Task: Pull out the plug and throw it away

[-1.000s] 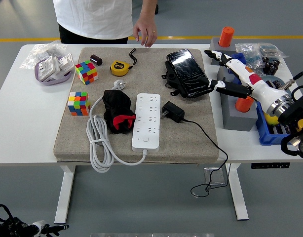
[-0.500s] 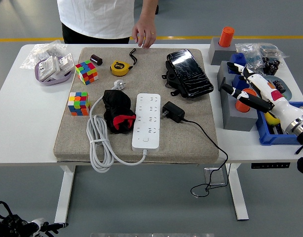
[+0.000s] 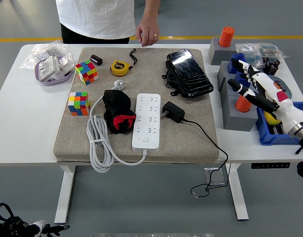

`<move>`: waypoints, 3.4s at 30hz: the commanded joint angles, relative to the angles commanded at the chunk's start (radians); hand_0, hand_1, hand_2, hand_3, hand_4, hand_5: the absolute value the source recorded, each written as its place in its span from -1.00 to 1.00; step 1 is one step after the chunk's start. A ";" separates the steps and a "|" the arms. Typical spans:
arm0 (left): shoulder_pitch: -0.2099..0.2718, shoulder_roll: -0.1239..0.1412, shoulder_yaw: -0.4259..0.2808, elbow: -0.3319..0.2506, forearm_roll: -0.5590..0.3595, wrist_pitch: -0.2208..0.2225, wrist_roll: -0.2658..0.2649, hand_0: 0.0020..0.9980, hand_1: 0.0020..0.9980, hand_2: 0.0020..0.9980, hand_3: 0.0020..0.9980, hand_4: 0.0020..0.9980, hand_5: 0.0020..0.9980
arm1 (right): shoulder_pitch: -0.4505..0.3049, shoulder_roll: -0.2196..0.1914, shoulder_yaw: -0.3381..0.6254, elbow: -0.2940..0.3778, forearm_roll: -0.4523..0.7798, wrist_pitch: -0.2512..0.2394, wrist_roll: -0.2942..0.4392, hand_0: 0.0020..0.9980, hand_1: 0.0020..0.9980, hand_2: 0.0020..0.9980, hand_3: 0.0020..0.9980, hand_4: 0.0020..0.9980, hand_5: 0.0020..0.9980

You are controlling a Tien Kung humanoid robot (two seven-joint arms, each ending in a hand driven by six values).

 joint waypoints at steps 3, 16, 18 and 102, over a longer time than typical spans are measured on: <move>-0.001 0.001 0.000 0.001 0.000 0.000 0.001 0.07 0.33 0.39 0.34 0.66 0.44 | 0.002 -0.001 0.003 0.012 0.004 0.006 -0.008 1.00 1.00 1.00 1.00 1.00 0.97; -0.009 -0.002 0.012 0.002 -0.021 0.005 -0.008 0.07 0.33 0.39 0.34 0.66 0.44 | -0.005 0.009 0.029 0.028 0.012 0.015 -0.021 1.00 1.00 1.00 1.00 1.00 0.95; -0.008 -0.003 0.013 0.002 -0.029 0.007 -0.009 0.07 0.33 0.39 0.34 0.66 0.44 | -0.006 0.011 0.031 0.028 0.013 0.016 -0.023 1.00 1.00 1.00 1.00 1.00 0.94; -0.013 -0.003 0.004 0.005 -0.008 0.000 -0.003 0.07 0.33 0.39 0.34 0.67 0.44 | -0.017 0.025 0.035 0.021 0.004 0.014 -0.047 0.81 0.77 0.73 0.81 1.00 0.41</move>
